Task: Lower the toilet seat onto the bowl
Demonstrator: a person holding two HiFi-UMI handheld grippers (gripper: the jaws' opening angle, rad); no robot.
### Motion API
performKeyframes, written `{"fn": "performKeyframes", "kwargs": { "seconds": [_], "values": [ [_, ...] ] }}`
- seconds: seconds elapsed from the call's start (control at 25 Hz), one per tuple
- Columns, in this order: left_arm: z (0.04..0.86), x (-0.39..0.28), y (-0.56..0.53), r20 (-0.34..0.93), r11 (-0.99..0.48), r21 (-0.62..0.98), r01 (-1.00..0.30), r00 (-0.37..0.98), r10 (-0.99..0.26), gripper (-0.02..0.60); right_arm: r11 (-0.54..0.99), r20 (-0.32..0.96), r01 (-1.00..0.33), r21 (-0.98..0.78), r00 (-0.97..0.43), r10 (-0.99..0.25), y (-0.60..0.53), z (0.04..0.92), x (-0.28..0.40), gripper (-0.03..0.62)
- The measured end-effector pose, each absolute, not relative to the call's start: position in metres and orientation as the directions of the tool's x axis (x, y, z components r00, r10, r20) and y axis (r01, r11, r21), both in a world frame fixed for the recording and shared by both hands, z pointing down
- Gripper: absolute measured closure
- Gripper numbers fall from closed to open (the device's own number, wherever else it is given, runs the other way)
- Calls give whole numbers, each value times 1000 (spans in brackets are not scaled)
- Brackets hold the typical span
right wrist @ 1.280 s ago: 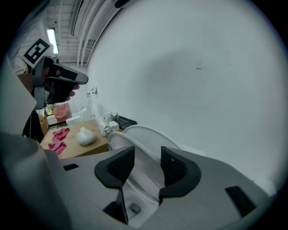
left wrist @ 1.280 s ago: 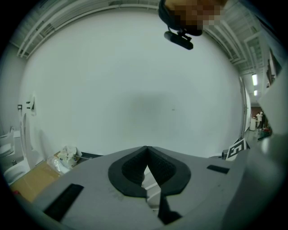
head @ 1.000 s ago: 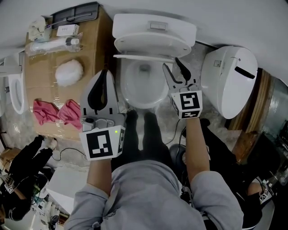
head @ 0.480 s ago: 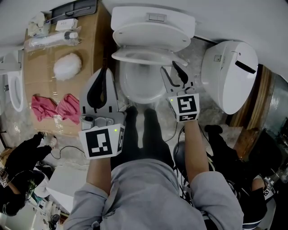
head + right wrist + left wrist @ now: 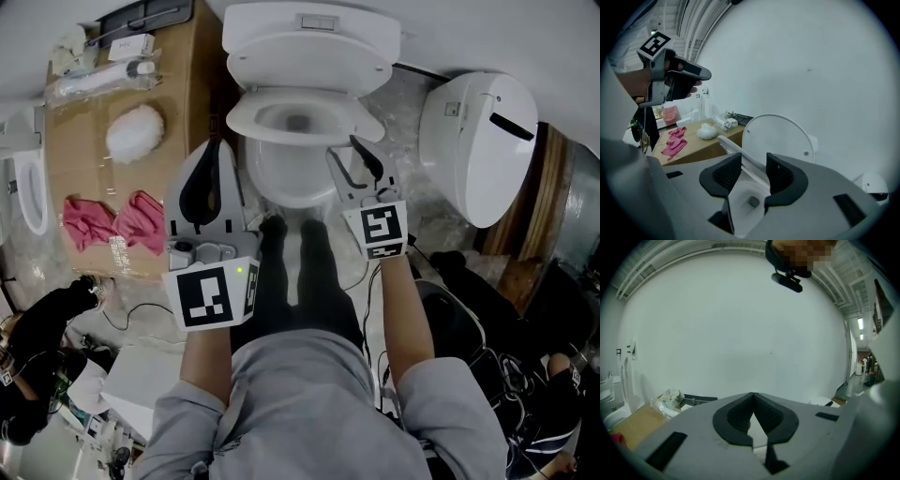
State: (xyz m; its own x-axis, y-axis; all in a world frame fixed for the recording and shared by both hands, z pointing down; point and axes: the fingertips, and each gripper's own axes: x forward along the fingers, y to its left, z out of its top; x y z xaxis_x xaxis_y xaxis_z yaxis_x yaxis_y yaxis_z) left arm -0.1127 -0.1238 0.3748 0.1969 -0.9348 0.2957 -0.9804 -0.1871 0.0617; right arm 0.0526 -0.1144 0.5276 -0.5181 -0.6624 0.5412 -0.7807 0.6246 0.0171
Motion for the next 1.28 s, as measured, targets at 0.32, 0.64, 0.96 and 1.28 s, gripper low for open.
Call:
{"fn": "performKeyframes", "kwargs": {
  "seconds": [0.32, 0.64, 0.96, 1.28],
  "values": [
    [382, -110, -114, 305, -190, 60, -980, 199, -931, 581, 642, 560, -767, 9, -528, -639, -89, 538, 53, 439],
    [391, -106, -106, 315, -190, 63, -980, 200, -928, 581, 659, 589, -752, -10, -537, -604, -60, 552, 53, 439],
    [401, -101, -97, 329, -193, 65, -979, 203, -922, 581, 679, 621, -733, -26, -544, -564, -33, 570, 53, 442],
    [412, -103, -91, 342, -185, 62, -981, 195, -919, 581, 717, 644, -697, -24, -559, -522, -11, 585, 51, 444]
  ]
}}
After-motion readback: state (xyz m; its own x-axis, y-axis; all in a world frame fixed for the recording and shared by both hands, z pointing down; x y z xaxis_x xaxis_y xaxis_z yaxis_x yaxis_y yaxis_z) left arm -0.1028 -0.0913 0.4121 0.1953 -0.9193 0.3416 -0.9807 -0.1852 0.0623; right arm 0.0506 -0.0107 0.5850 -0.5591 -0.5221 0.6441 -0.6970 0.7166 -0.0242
